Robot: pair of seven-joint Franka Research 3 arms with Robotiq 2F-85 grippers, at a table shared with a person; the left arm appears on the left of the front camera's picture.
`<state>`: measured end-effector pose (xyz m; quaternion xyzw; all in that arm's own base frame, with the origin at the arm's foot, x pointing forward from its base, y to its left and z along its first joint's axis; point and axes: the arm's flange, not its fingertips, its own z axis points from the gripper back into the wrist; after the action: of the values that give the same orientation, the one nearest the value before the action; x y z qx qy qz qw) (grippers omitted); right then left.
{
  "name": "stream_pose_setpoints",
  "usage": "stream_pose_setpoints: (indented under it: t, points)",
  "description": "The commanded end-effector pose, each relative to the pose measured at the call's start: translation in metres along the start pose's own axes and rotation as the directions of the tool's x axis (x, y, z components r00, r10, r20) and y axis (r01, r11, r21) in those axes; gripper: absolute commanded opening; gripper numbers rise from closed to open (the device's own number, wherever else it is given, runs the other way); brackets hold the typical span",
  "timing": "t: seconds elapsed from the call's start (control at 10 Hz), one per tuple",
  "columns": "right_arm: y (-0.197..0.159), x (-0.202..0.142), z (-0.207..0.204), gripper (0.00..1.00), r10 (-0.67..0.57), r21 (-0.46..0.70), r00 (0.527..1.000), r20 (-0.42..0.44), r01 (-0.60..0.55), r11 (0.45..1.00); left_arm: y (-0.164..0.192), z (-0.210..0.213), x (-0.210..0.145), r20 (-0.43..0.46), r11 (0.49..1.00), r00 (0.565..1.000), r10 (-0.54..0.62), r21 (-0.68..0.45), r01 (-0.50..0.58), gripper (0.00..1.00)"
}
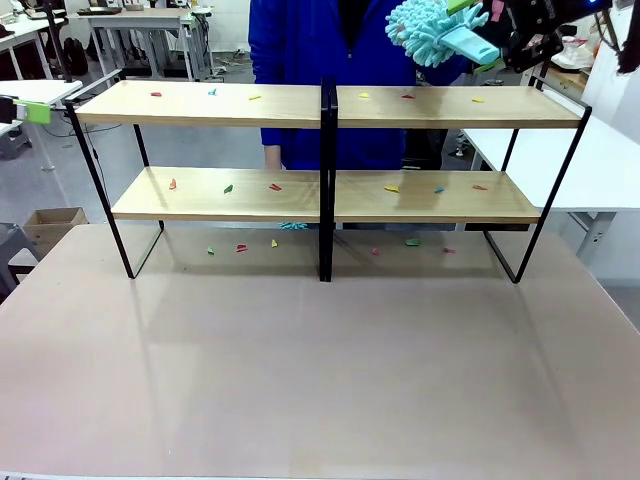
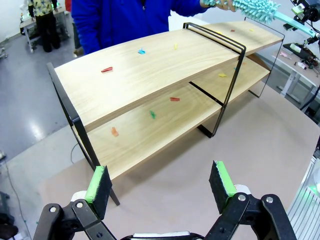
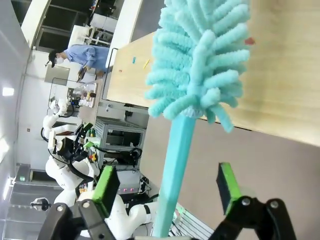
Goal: Clean the shelves.
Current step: Pick up the Duster when the human hands it over.
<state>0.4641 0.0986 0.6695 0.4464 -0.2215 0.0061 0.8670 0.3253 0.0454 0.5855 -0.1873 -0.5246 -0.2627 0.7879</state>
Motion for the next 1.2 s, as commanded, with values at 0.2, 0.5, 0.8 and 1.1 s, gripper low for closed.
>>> stream_pose_setpoints:
  t: [0.2, 0.5, 0.8, 1.1]
  points:
    - [-0.0002, -0.0074, -0.0069, 0.0, -0.006, -0.011, 0.997, 0.074, 0.007, 1.0, -0.0001, -0.0009, -0.0002, -0.002, 1.0, 1.0, -0.001, -0.001, 0.001, 1.0]
    - [-0.0015, -0.007, -0.0062, 0.15, -0.001, -0.01, 0.996, 0.092, 0.002, 1.0, -0.0001, -0.0009, -0.0002, -0.002, 1.0, 1.0, -0.001, -0.001, 0.001, 1.0]
    - [-0.006, -0.0056, -0.0099, 0.0, -0.009, -0.031, 0.995, 0.099, 0.012, 0.999, -0.0001, -0.0009, -0.0002, -0.002, 1.0, 1.0, -0.001, -0.001, 0.001, 1.0]
    - [-0.0086, -0.0059, -0.006, 0.0, -0.001, -0.039, 0.995, 0.1, 0.005, 0.999, -0.0001, -0.0009, -0.0002, -0.002, 1.0, 1.0, -0.001, -0.001, 0.001, 1.0]
